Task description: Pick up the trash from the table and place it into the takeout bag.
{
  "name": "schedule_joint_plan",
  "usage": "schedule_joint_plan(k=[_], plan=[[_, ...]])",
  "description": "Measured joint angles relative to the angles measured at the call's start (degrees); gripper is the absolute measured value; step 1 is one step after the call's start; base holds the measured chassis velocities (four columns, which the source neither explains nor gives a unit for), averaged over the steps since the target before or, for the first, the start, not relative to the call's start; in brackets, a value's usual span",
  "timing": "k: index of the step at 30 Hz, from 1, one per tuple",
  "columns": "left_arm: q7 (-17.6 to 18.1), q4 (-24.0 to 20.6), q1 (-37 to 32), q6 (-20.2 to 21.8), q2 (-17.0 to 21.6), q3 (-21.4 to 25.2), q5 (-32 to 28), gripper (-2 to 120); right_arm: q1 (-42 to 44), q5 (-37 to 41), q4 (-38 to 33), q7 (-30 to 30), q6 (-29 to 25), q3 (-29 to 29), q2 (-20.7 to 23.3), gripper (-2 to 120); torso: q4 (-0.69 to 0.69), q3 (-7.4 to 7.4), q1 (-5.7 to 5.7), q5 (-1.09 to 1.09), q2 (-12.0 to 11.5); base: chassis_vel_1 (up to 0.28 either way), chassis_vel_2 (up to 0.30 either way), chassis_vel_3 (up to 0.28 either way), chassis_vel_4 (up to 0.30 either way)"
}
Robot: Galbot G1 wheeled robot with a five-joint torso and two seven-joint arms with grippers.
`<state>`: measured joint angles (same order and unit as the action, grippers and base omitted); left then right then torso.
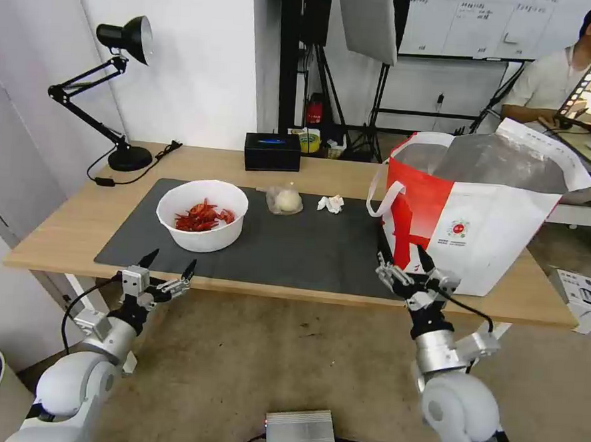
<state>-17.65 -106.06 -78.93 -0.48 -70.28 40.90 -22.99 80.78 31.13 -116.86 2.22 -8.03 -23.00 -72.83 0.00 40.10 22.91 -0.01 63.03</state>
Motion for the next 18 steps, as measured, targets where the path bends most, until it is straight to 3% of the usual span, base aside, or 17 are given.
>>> schedule_joint_plan(k=[9, 18], plan=[[-0.19, -0.26, -1.08, -0.44, -0.46, 1.48, -0.68, 100, 1.9, -4.27, 1.67, -0.1, -1.7, 1.86, -2.94, 100, 0.0, 0.0, 0.0, 0.0, 0.0, 0.0, 0.0, 0.0, 0.0], [-1.56, -0.03, -2.12, -1.63, -1.67, 2.58, -0.72, 100, 1.82, -4.58, 2.47, -0.01, -1.77, 3.68, -1.86, 100, 0.0, 0.0, 0.01, 0.01, 0.0, 0.0, 0.0, 0.0, 0.0]])
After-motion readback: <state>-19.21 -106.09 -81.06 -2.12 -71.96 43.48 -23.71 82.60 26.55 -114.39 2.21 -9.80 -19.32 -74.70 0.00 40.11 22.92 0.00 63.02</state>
